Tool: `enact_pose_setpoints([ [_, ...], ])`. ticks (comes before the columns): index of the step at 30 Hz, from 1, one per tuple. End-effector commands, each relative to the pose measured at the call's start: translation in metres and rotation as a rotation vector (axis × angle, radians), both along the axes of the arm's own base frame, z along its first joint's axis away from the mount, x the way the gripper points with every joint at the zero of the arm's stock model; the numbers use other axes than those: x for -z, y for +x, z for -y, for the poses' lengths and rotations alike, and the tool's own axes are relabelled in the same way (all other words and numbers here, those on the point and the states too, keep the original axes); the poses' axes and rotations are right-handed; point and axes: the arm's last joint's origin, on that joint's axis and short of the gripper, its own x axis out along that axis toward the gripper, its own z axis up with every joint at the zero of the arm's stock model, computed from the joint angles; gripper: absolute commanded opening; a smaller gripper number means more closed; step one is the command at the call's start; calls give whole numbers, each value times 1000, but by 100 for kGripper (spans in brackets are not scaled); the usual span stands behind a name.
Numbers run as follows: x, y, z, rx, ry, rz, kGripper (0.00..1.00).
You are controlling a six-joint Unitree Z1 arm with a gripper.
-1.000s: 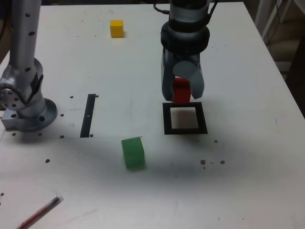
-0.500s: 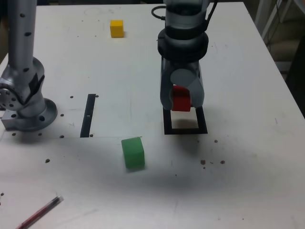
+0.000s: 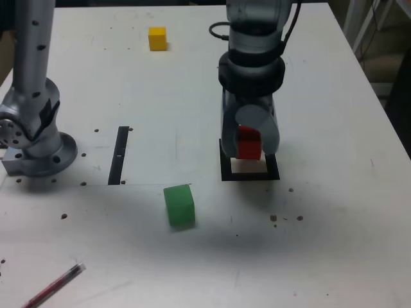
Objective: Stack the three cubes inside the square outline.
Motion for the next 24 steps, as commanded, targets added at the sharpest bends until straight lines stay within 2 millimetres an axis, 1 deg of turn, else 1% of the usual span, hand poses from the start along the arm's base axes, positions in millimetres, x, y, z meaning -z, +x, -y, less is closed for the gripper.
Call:
enact_pose_setpoints([
  [1, 6, 1, 0, -3, 4, -15, 29],
  [11, 19, 0, -1, -21, 22, -22, 32],
  [13, 22, 1, 0, -23, 21, -22, 36],
  [18, 25, 2, 0, -24, 20, -21, 51],
  [24, 20, 0, -1, -24, 32, -3, 55],
])
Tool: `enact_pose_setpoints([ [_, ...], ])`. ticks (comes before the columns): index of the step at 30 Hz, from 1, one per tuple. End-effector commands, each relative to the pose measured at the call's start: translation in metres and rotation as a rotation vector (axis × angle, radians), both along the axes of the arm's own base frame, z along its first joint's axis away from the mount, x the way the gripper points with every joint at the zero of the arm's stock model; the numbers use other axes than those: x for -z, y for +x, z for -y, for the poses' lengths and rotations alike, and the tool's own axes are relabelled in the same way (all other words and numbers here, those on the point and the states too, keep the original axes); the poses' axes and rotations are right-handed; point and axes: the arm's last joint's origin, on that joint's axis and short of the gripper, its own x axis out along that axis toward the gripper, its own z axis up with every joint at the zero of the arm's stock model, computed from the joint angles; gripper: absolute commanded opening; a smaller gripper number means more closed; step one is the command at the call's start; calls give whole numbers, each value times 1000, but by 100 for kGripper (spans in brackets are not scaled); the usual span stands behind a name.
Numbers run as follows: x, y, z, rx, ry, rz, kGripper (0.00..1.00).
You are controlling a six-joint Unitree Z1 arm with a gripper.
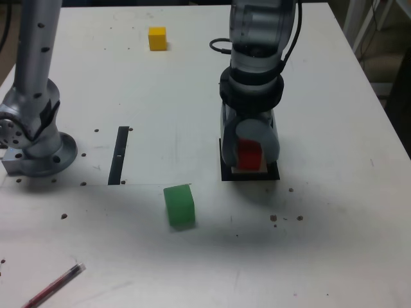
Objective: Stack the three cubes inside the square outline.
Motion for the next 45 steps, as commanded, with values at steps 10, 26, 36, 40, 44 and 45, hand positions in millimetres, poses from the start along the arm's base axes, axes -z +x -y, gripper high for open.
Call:
enact_pose_setpoints([
  [10, -9, -13, -3, -3, 17, 18, 97],
  [26, -70, -76, -85, 45, 78, -64, 99],
  [36, -80, -106, -178, 56, 65, -133, 99],
  [40, -85, -116, -216, 22, 64, -146, 99],
  [44, -86, -127, -257, -50, 66, -160, 99],
  [45, -87, -129, -267, -69, 69, -161, 99],
])
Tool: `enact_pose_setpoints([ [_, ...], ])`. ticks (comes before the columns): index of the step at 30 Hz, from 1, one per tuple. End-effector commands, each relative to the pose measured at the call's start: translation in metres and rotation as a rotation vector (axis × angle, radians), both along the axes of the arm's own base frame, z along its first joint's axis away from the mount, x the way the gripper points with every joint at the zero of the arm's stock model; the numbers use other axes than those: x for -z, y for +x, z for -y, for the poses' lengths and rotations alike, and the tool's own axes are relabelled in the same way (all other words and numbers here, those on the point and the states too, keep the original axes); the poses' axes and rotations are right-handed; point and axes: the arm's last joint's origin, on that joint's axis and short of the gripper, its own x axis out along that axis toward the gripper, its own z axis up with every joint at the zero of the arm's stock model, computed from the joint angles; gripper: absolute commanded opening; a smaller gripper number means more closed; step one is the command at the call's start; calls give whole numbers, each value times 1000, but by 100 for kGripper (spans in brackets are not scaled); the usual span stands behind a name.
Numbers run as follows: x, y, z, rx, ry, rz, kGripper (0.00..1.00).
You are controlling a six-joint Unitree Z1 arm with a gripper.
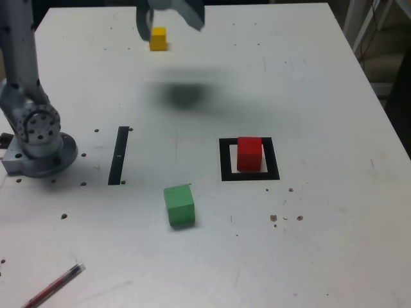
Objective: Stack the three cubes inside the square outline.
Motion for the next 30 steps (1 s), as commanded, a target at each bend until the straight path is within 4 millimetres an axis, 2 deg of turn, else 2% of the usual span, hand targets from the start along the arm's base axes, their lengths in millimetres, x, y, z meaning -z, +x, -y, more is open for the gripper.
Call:
enact_pose_setpoints([
  [1, 0, -7, -25, -50, 8, -6, 99],
  [9, 7, -29, -94, -159, 30, -23, 99],
  [16, 37, -36, -139, -214, -11, -52, 99],
  [21, 59, -41, -157, -231, -38, -65, 99],
  [30, 88, -39, -166, -198, -118, -75, 90],
])
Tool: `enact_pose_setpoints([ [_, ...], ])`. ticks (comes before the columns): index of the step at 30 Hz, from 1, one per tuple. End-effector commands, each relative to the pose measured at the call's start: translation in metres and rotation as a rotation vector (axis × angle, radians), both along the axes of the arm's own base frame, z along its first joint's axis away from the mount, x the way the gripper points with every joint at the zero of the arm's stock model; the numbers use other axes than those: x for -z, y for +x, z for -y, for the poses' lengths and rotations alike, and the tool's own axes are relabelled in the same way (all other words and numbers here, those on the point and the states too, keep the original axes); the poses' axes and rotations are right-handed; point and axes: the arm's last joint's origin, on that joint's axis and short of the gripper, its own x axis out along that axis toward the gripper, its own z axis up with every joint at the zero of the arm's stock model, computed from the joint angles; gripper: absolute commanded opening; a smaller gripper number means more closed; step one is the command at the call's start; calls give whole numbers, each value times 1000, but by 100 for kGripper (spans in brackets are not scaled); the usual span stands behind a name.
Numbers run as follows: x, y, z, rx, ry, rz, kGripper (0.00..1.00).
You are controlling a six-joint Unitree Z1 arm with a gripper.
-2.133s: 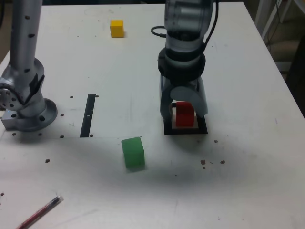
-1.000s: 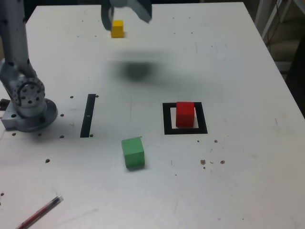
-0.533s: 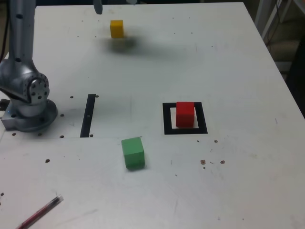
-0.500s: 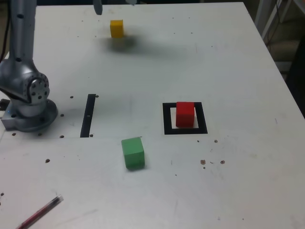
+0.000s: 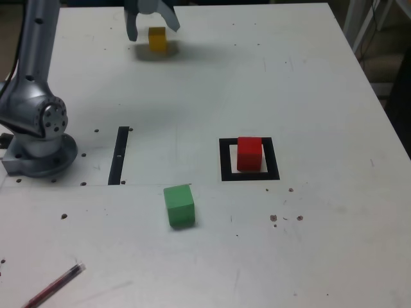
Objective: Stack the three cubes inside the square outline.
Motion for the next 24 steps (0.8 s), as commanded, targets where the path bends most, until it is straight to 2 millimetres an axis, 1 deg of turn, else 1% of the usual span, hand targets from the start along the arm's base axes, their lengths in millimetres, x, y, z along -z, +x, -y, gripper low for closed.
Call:
enact_pose_setpoints([
  [1, 3, 1, -1, 7, -10, 3, 89],
  [4, 7, 2, -3, 12, -20, 0, 84],
  [6, 10, 2, -4, 13, -24, -3, 79],
  [12, 12, 5, -5, 14, -29, 16, 59],
  [14, 14, 6, -5, 15, -41, 35, 55],
  [17, 18, 8, -4, 25, -60, 46, 55],
  [19, 20, 9, -4, 34, -69, 48, 52],
  [24, 21, 10, -4, 47, -73, 50, 41],
])
